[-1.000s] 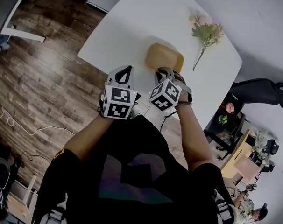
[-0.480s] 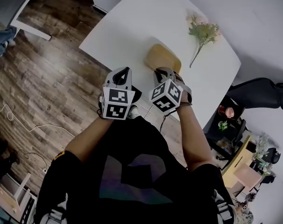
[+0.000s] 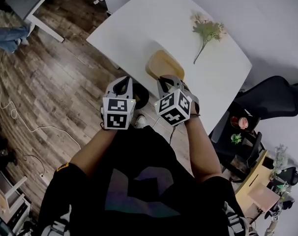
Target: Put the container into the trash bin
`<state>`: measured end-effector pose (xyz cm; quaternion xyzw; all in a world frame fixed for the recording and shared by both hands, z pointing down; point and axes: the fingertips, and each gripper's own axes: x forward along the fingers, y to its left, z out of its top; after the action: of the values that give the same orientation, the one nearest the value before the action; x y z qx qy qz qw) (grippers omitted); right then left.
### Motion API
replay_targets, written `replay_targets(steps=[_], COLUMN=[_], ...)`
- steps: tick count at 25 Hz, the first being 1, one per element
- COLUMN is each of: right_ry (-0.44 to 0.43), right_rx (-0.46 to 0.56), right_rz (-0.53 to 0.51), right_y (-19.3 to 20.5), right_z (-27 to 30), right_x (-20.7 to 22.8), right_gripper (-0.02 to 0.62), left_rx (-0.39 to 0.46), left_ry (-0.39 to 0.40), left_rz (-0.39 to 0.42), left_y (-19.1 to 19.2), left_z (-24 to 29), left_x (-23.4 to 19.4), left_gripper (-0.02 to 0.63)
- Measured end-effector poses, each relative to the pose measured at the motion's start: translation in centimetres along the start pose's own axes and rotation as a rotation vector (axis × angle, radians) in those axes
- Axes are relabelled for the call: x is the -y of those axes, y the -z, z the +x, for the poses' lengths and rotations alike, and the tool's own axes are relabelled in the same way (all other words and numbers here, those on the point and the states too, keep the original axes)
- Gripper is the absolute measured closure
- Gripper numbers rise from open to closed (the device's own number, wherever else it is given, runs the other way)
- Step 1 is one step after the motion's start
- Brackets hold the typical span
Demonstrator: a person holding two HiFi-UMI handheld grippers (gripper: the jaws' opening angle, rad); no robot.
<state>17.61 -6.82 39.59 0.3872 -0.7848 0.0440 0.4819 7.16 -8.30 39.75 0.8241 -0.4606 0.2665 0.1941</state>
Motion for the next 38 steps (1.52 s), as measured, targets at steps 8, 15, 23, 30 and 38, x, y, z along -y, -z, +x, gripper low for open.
replay_targets(steps=[8, 15, 23, 30, 38], right_ry=[-0.039, -0.049, -0.083, -0.192, -0.278], right_rx=[0.100, 0.118, 0.107, 0.037, -0.067], right_rz=[0.026, 0.016, 0.011, 0.049, 0.219], right_y=[0.5, -1.7, -7.0, -8.1, -2.7], right_z=[-2.9, -3.1, -2.1, 1.0, 7.5], right_x=[-3.5, -6.3, -11.2, -18.5, -23.9], right_gripper=[0.566, 0.566, 0.566, 0.566, 0.566], left_rx=[-0.006, -0.003, -0.029, -0.054, -0.132], left_ry=[-0.045, -0.060, -0.067, -0.044, -0.010], left_rz=[0.013, 0.000, -0.065, -0.089, -0.060], left_y=[2.3, 3.9, 7.7, 11.5, 18.2], left_z=[-3.9, -6.1, -8.7, -10.4, -8.2], left_x=[1.7, -0.5, -6.9, -10.9, -12.5], left_gripper=[0.598, 0.598, 0.598, 0.598, 0.598])
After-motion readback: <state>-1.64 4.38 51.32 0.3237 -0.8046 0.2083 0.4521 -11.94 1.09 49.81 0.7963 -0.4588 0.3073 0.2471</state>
